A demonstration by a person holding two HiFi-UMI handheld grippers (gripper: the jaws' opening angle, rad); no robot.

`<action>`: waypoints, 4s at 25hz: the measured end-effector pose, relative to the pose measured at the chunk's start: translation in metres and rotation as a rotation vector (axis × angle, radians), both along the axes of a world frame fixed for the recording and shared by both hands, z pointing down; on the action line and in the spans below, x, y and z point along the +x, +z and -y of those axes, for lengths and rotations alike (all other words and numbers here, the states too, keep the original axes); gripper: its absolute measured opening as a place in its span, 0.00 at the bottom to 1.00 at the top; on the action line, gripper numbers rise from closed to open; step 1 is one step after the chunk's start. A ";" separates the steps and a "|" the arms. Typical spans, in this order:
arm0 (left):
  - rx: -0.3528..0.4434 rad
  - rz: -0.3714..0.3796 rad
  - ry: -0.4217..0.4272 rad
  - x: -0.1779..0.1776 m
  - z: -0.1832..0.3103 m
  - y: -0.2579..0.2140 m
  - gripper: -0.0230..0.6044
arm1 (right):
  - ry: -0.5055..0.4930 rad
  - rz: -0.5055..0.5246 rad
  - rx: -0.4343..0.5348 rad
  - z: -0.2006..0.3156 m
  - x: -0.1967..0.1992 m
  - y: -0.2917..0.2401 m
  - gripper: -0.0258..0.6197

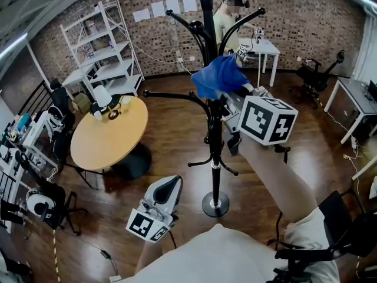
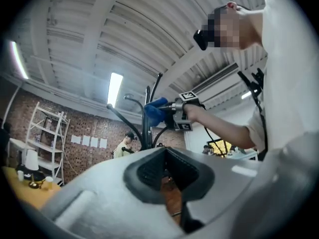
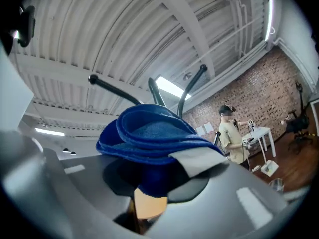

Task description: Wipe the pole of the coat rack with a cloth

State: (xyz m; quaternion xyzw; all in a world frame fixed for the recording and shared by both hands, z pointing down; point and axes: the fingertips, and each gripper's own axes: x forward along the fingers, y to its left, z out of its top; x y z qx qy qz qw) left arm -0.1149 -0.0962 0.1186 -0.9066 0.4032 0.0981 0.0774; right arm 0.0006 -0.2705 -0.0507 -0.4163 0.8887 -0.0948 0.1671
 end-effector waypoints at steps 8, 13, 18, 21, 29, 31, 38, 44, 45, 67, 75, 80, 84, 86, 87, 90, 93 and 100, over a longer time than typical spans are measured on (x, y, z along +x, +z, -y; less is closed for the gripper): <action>-0.040 -0.017 -0.033 -0.004 0.015 0.011 0.04 | 0.047 0.000 -0.135 0.009 -0.010 0.106 0.20; -0.051 -0.019 -0.082 0.000 0.023 0.012 0.04 | -0.044 -0.013 0.025 -0.038 -0.006 0.076 0.20; -0.072 -0.006 -0.108 -0.002 0.031 0.012 0.04 | -0.044 -0.218 0.360 -0.115 -0.012 0.057 0.20; -0.056 0.003 -0.105 -0.013 0.041 0.002 0.04 | -0.053 -0.246 0.370 -0.133 -0.027 0.055 0.20; -0.043 -0.030 0.095 -0.024 0.092 -0.007 0.04 | 0.131 -0.328 0.360 -0.120 -0.038 0.054 0.20; -0.060 -0.024 0.172 -0.031 0.103 -0.004 0.04 | 0.187 -0.365 0.362 -0.107 -0.047 0.042 0.20; -0.123 -0.056 0.305 -0.074 0.136 0.014 0.04 | 0.375 -0.414 0.345 -0.028 -0.053 -0.045 0.20; -0.196 -0.031 0.447 -0.072 0.142 0.033 0.04 | 0.436 -0.538 0.206 -0.008 -0.049 0.007 0.20; -0.199 -0.031 0.452 -0.070 0.145 0.033 0.04 | 0.447 -0.551 0.179 -0.007 -0.049 0.025 0.20; -0.259 -0.037 0.437 -0.064 0.156 0.040 0.04 | 0.296 -0.517 0.032 -0.042 -0.088 0.243 0.20; -0.288 -0.027 0.432 -0.065 0.152 0.047 0.04 | 0.401 -0.486 0.055 0.009 -0.063 0.233 0.20; -0.319 -0.020 0.393 -0.076 0.157 0.060 0.04 | 0.355 -0.518 -0.158 0.009 -0.061 0.369 0.20; -0.315 0.000 0.393 -0.073 0.155 0.060 0.04 | 0.320 -0.522 -0.291 0.011 -0.063 0.466 0.20; -0.315 0.005 0.390 -0.071 0.157 0.059 0.04 | 0.320 -0.495 -0.288 0.012 -0.063 0.470 0.20; -0.320 0.006 0.388 -0.070 0.159 0.060 0.04 | 0.323 -0.492 -0.276 0.012 -0.065 0.463 0.20; -0.336 0.009 0.398 -0.065 0.159 0.065 0.04 | 0.331 -0.485 -0.194 -0.002 -0.073 0.411 0.20; -0.343 0.030 0.428 -0.050 0.156 0.069 0.04 | 0.362 -0.429 -0.109 -0.033 -0.063 0.340 0.20; -0.294 0.030 0.360 0.000 0.148 0.059 0.04 | 0.356 -0.444 0.014 -0.057 0.036 0.237 0.20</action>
